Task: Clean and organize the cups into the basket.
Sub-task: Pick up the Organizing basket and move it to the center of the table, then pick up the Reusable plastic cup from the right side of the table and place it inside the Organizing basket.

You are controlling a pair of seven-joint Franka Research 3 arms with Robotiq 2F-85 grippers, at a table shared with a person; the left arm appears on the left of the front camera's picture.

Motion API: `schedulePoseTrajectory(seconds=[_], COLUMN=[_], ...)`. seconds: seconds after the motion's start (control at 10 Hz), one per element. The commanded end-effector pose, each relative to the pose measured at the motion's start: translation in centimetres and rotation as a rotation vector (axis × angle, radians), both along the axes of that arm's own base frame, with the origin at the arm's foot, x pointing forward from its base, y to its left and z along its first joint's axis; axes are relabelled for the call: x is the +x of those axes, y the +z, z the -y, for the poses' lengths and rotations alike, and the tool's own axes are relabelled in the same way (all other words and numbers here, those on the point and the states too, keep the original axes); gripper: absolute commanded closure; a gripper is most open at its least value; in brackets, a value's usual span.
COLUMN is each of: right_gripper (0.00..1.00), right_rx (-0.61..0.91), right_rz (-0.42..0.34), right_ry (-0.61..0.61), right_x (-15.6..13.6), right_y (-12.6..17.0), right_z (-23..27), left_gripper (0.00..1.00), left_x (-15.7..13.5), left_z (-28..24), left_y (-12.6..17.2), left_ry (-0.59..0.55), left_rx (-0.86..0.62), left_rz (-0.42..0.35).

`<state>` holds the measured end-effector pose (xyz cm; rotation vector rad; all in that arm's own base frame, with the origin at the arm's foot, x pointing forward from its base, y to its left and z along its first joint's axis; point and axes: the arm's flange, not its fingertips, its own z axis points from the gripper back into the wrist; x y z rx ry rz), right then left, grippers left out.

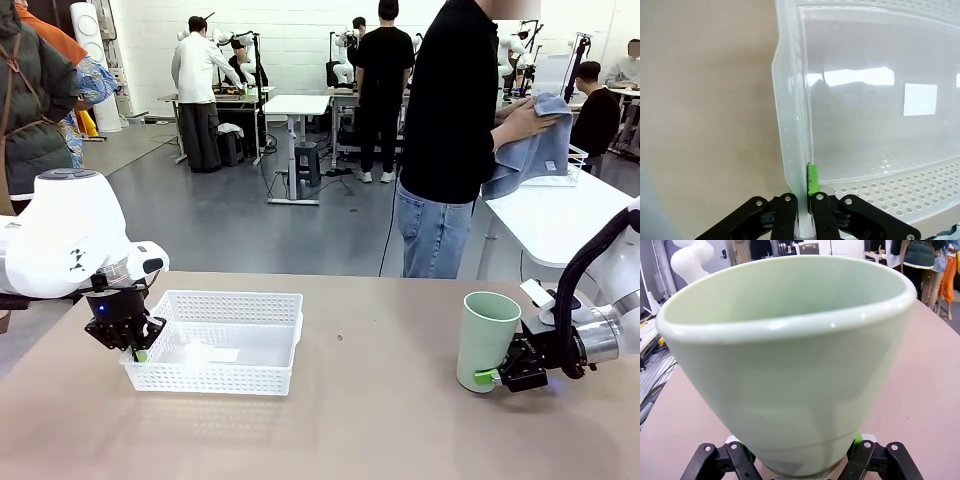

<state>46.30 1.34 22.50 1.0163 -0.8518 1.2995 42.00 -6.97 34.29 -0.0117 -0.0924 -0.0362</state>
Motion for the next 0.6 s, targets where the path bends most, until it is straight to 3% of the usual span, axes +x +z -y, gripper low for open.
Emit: schedulePoseTrajectory(seconds=[0.0,0.1,0.2,0.5], right_gripper=[0.80,1.00,0.80,0.80], right_rx=[0.009,0.009,0.011,-0.015], right_rz=[0.029,0.032,0.041,0.054], right_ry=[-0.028,-0.029,-0.039,-0.098], right_x=[-0.4,-0.5,-1.0,-4.8], right_y=[-0.2,-0.1,0.4,6.3], right_z=[0.1,0.2,0.2,0.2], left_gripper=[1.00,1.00,1.00,1.00], left_x=[0.4,0.5,0.3,-0.2], left_z=[0.0,0.1,0.5,4.8], left_y=[-0.1,-0.1,0.1,1.0], left_ry=[0.006,0.009,0.012,0.027], left_rx=[-0.014,-0.016,-0.020,-0.025], left_rz=[-0.019,-0.007,-0.012,-0.016])
